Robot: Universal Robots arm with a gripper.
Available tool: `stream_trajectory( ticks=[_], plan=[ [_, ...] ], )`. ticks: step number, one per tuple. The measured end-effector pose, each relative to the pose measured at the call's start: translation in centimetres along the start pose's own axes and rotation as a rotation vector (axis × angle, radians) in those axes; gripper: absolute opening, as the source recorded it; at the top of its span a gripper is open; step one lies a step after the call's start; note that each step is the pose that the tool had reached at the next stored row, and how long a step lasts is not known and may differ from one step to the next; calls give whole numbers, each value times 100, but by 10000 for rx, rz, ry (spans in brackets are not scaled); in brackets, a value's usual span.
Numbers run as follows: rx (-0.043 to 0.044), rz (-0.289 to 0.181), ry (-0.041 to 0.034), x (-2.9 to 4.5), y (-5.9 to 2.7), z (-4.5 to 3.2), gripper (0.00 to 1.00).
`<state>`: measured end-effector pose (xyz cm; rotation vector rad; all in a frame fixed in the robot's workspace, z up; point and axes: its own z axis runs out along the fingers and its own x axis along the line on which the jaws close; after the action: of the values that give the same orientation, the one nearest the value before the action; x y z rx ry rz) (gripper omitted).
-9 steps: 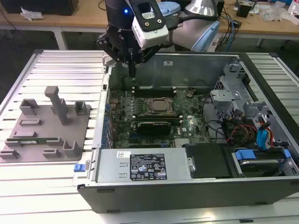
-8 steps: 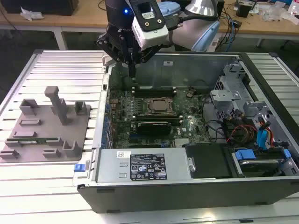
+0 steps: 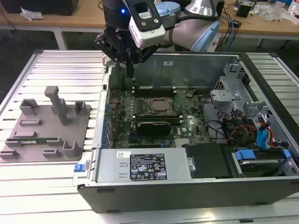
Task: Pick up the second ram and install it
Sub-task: 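Reach for the second ram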
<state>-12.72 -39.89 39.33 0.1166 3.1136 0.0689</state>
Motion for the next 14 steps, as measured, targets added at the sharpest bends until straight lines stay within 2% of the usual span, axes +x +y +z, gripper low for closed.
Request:
stream_trajectory(
  ticks=[3, 14],
  plan=[
    [0, 0, 1, 62, -4, -2, 8],
    [0, 0, 0, 169, -12, -4, 8]
  ],
)
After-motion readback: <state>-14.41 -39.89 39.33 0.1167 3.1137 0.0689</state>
